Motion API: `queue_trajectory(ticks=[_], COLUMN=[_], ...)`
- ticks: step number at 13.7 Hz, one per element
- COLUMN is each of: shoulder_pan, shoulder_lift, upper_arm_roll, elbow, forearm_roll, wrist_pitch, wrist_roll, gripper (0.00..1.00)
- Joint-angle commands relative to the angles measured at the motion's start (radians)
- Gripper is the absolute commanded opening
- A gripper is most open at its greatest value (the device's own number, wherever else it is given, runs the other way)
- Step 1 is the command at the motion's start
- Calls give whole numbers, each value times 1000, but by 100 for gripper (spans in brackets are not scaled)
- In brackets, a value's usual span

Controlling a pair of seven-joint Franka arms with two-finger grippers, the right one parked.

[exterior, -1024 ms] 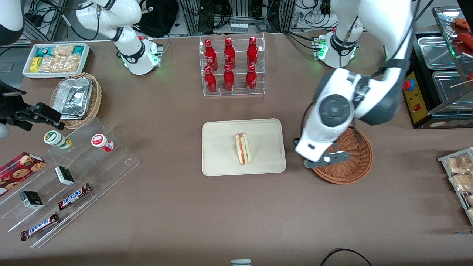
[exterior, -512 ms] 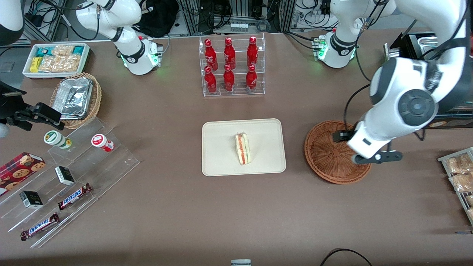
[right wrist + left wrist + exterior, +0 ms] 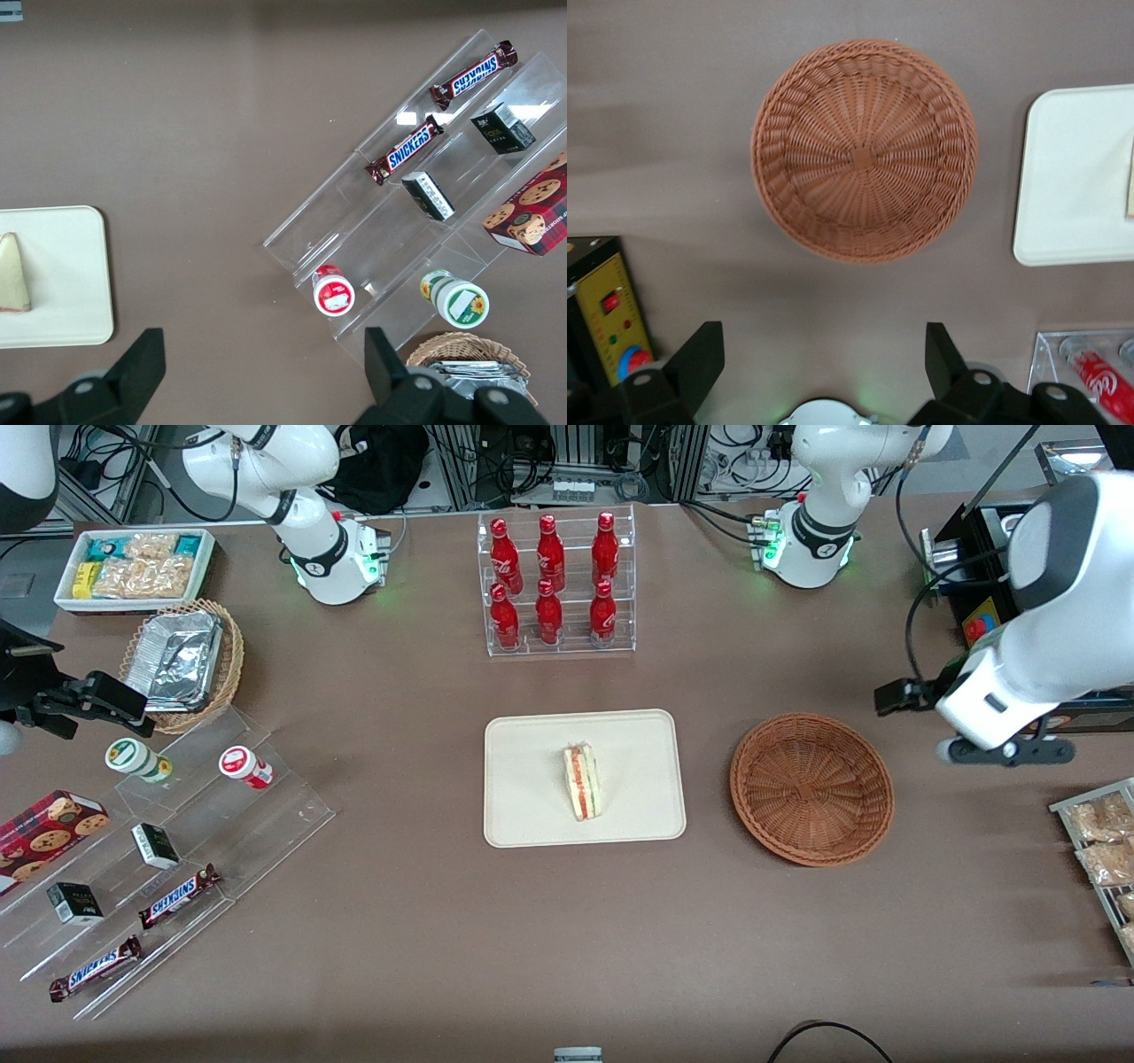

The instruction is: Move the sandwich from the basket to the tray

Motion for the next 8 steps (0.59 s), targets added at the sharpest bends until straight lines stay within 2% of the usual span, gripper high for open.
queue_trajectory(ticks=[1,8], shoulder_pan=[20,17], shoulder_lift=[-73,-123], upper_arm_roll=[-7,18], elbow=[-33,-29], forearm_roll=[-13,10], wrist_pitch=[-21,-31], wrist_roll=[29,29], gripper=[100,100])
